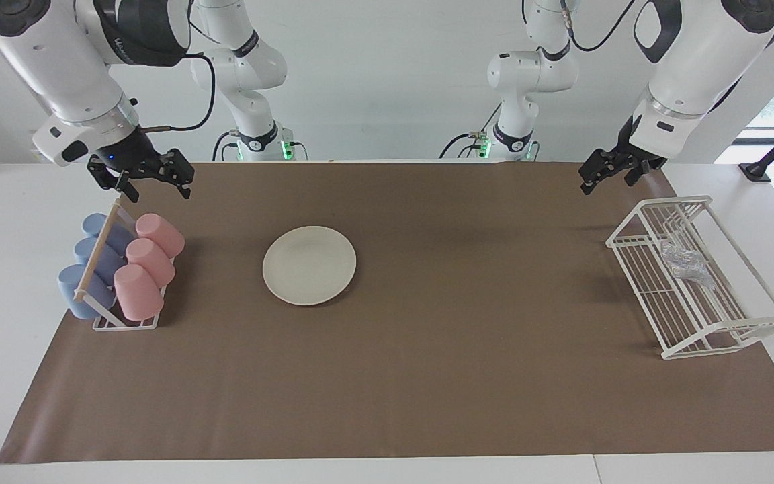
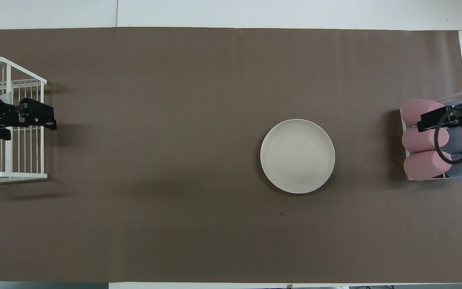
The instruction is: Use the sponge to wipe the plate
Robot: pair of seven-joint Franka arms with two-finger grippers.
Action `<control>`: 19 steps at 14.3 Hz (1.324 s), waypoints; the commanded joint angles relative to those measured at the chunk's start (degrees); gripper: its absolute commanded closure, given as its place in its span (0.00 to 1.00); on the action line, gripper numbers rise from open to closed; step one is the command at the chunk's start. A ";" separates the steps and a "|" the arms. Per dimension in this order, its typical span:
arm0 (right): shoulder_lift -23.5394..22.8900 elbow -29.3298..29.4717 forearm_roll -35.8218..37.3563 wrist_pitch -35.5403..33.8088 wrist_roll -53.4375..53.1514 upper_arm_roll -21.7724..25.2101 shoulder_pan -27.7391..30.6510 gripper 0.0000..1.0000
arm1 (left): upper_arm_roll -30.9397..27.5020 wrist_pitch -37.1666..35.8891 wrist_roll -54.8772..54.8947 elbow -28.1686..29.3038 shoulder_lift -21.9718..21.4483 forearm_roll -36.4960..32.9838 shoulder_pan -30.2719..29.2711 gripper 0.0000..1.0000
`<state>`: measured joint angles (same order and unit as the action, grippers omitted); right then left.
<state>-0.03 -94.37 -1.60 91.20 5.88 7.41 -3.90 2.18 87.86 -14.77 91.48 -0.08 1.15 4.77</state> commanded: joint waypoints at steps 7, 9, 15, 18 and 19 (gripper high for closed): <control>0.74 -0.46 -0.60 -0.76 0.89 -0.21 0.47 0.00 | 0.55 8.45 -2.81 6.86 3.23 -23.78 0.85 0.00; 0.74 -0.46 -0.60 -0.76 0.89 -0.21 0.47 0.00 | 0.37 10.13 -2.90 6.78 7.44 -31.26 2.43 0.00; 0.74 -0.46 -0.60 -0.76 0.89 -0.21 0.47 0.00 | 0.37 14.62 -3.34 7.04 15.01 -49.55 1.73 0.00; 0.74 -0.46 -0.60 -0.76 0.89 -0.21 0.47 0.00 | 0.28 16.72 -4.31 7.13 16.60 -53.61 1.03 0.00; 0.74 -0.46 -0.60 -0.76 0.89 -0.21 0.47 0.00 | 0.37 17.25 -4.31 7.13 16.60 -54.14 0.33 0.00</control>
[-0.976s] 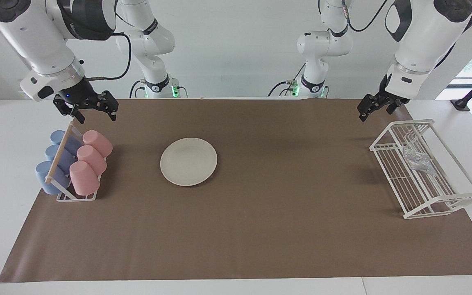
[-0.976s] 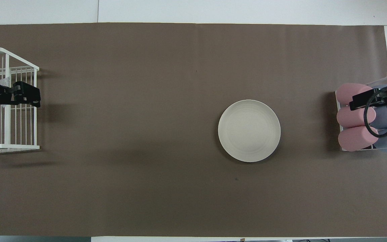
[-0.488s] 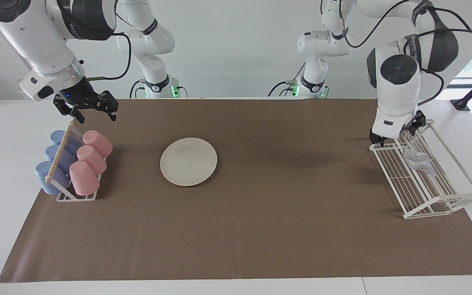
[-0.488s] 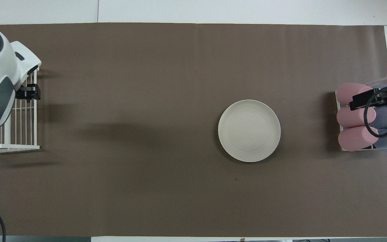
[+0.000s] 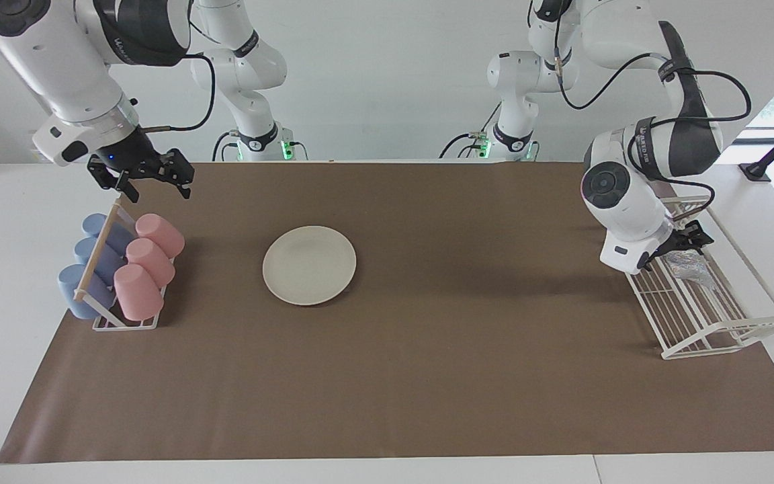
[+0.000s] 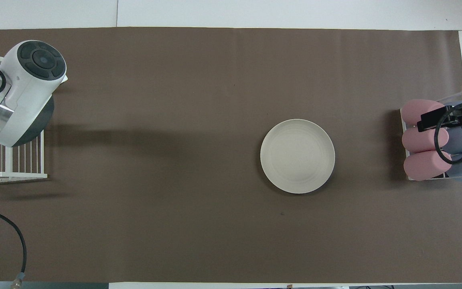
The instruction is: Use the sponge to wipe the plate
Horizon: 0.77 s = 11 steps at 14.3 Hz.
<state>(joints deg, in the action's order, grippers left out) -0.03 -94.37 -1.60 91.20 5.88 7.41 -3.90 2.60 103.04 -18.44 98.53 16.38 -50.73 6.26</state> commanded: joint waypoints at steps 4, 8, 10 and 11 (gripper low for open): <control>0.74 -0.37 -0.60 -0.76 0.89 -0.21 0.56 0.00 | -0.05 1.99 -1.77 1.83 -0.21 -2.27 -1.42 0.09; 0.74 -0.46 -0.60 -0.76 0.89 -0.21 0.65 0.00 | 0.04 2.42 -3.09 1.66 -0.21 -2.27 -1.42 1.00; 0.74 -0.46 -0.60 -0.76 0.89 -0.21 0.65 0.00 | 0.12 2.69 -3.01 1.22 -0.04 -2.18 -1.34 1.00; 0.74 -0.46 -0.60 -0.76 0.89 -0.12 0.65 0.00 | 0.12 2.60 -2.92 1.13 -0.04 -2.18 -1.34 1.00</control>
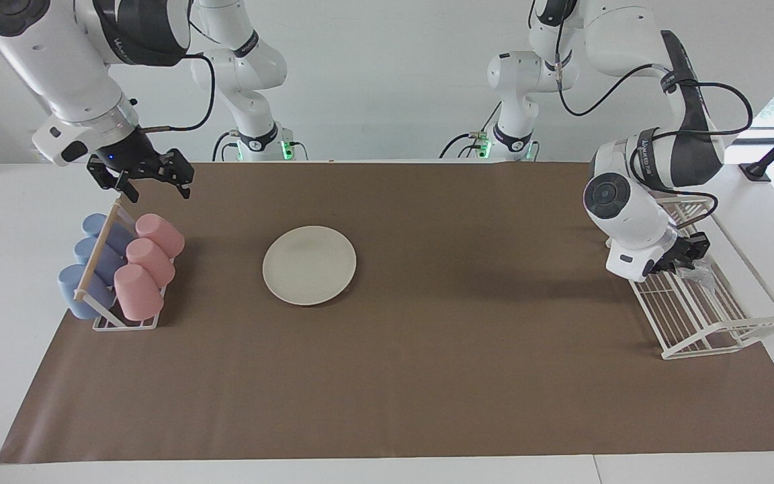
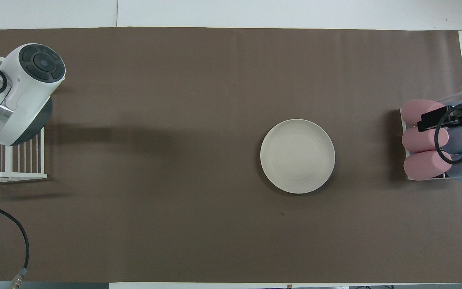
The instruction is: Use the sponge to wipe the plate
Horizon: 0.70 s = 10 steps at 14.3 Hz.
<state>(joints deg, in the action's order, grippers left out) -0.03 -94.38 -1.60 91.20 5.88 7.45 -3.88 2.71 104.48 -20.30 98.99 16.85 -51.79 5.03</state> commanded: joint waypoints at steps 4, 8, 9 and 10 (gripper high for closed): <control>1.08 -1.16 -0.60 -0.15 -2.43 -0.24 0.28 0.00 | 0.02 0.12 -0.62 -1.15 -0.33 -1.03 0.24 1.00; 1.35 -2.04 -0.68 1.61 -21.04 -0.33 -0.87 0.00 | 0.19 -4.53 0.96 -6.33 -1.11 5.69 0.68 1.00; 1.35 -1.95 -0.68 1.61 -23.43 -0.33 -0.87 0.00 | 0.19 -6.46 1.14 -8.87 -1.03 10.09 0.77 1.00; 1.35 -2.04 -0.77 1.53 -24.59 -0.33 -0.78 0.00 | 0.19 -9.61 1.14 -11.86 -0.85 14.74 0.77 1.00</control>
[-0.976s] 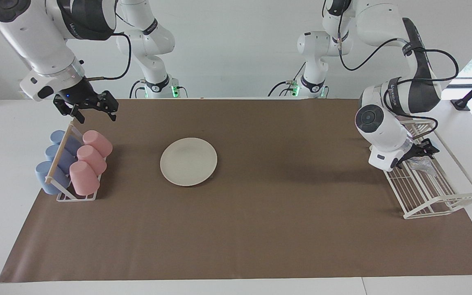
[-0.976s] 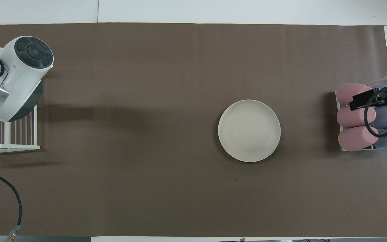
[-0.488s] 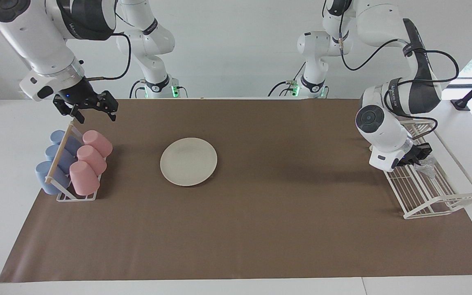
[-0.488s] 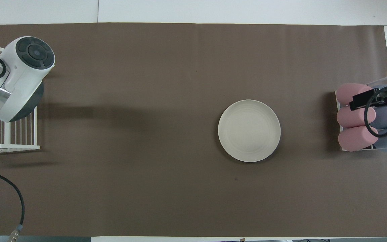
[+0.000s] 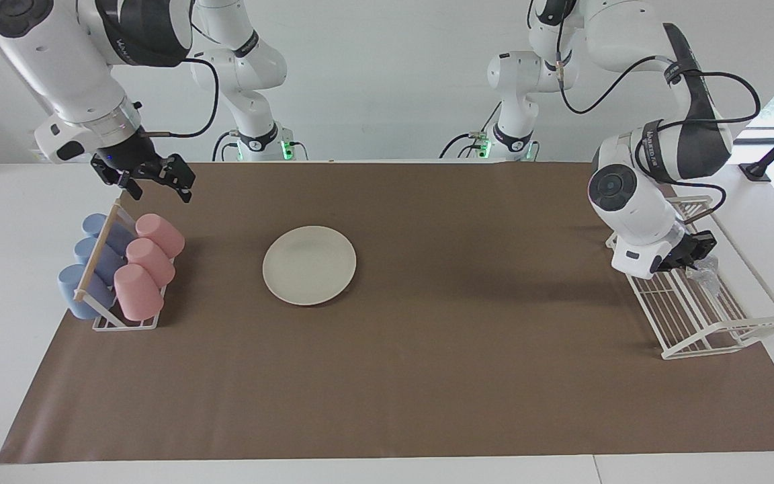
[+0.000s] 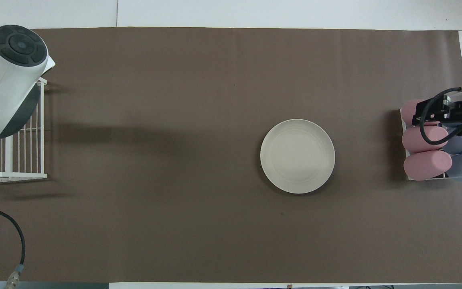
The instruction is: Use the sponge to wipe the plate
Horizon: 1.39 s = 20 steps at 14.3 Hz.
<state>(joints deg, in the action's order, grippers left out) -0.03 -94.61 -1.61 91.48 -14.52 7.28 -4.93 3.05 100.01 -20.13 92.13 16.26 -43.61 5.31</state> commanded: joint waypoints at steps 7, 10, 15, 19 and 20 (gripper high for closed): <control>1.61 -1.11 -1.73 0.88 -30.87 -1.83 -1.83 0.00 | -0.42 -13.61 0.80 -13.03 -1.31 48.90 -2.21 1.00; 1.61 -1.10 -1.73 1.51 -44.34 -1.92 -4.91 0.00 | -0.51 -13.09 1.06 -10.15 -2.98 65.98 -4.95 1.00; 1.44 -0.58 -2.70 4.48 -59.01 -3.06 -10.08 0.00 | -0.33 -0.73 8.42 14.95 -14.82 96.46 -5.31 1.00; -1.54 3.71 -2.27 3.89 -72.65 -3.15 -18.61 0.00 | -0.15 8.70 18.97 32.56 -22.31 120.29 -0.40 1.00; -3.73 6.69 -2.09 2.23 -74.76 -3.15 -20.54 0.00 | -0.15 9.06 22.47 35.20 -23.19 125.56 0.57 1.00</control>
<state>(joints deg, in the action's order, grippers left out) -0.12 -93.38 -3.86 96.21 -85.90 3.99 -23.61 3.43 105.67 -2.76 119.13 -2.04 73.93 3.53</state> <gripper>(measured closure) 0.000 0.947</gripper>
